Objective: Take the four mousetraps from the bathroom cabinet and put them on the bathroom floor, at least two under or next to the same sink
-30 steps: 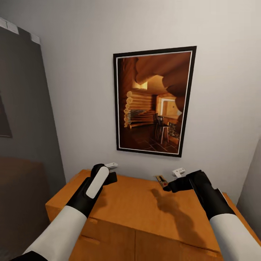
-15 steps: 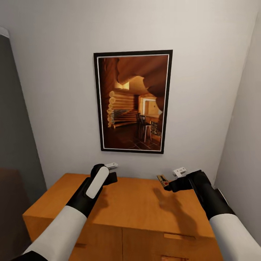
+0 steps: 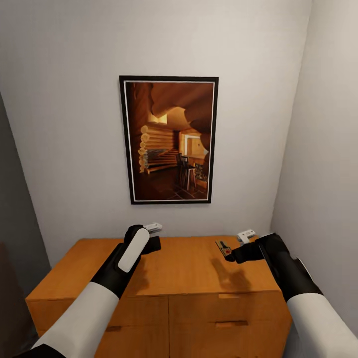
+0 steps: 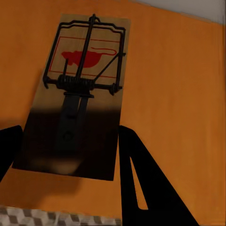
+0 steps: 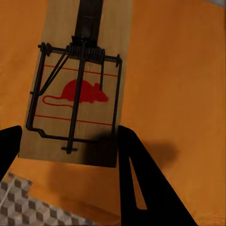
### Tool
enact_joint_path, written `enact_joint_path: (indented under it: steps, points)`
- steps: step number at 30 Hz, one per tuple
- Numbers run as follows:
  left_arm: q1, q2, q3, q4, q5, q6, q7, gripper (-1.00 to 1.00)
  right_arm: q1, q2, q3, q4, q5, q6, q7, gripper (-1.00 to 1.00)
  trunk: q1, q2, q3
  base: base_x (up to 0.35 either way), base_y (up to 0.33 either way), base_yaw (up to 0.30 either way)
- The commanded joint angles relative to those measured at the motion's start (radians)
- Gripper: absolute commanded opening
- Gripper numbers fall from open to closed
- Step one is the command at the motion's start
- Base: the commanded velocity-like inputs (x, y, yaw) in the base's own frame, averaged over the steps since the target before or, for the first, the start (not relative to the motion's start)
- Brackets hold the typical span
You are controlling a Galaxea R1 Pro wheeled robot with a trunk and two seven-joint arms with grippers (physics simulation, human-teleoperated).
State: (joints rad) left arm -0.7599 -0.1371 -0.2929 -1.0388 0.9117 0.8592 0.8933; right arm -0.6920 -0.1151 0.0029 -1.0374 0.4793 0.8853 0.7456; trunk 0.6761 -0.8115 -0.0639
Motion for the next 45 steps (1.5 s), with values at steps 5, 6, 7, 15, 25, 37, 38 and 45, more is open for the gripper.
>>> enact_joint_path:
  steps: [5,6,7,15,25,37,38,45]
  points:
    - [-0.001,0.001,-0.002,-0.001,0.007,0.004,0.009,-1.0,-0.001,0.001,0.001,-0.001,0.009,0.003,0.008,-1.0,0.0,-0.002,-0.002,-0.095,0.29,-0.198]
    - [-0.001,0.001,-0.002,-0.001,0.006,0.004,0.009,-1.0,0.0,0.001,0.002,-0.001,0.009,0.003,0.008,-1.0,0.0,-0.002,-0.002,-0.033,0.162,-0.067]
    - [-0.001,0.001,-0.002,-0.001,0.006,0.004,0.009,-1.0,-0.001,0.001,0.001,-0.001,0.009,0.003,0.008,-1.0,0.0,-0.002,-0.002,-0.027,0.13,-0.054]
    - [-0.001,0.001,-0.002,-0.001,0.006,0.002,0.009,-1.0,-0.001,0.002,-0.003,-0.007,0.009,0.004,0.008,-1.0,0.0,-0.002,-0.002,-0.006,0.031,-0.013]
    - [-0.001,0.001,-0.002,-0.001,0.005,0.0,0.01,-1.0,-0.001,0.002,-0.002,-0.009,0.009,0.005,0.008,-1.0,0.0,-0.002,-0.002,0.0,0.001,0.0]
    - [-0.001,0.001,-0.002,-0.001,0.005,-0.002,0.014,-1.0,-0.001,0.0,-0.003,-0.009,0.008,0.004,0.009,-1.0,0.0,-0.002,-0.002,-0.116,0.082,0.0]
    - [-0.001,0.001,-0.002,-0.001,0.005,-0.003,0.014,-1.0,-0.001,0.0,-0.002,-0.009,0.008,0.004,0.009,-1.0,0.0,-0.002,-0.002,-0.08,0.008,0.0]
    - [-0.001,0.001,-0.002,-0.003,0.004,-0.003,0.016,-1.0,-0.001,0.0,-0.004,-0.009,0.008,0.004,0.009,-1.0,0.0,-0.002,-0.002,-0.043,0.002,0.0]
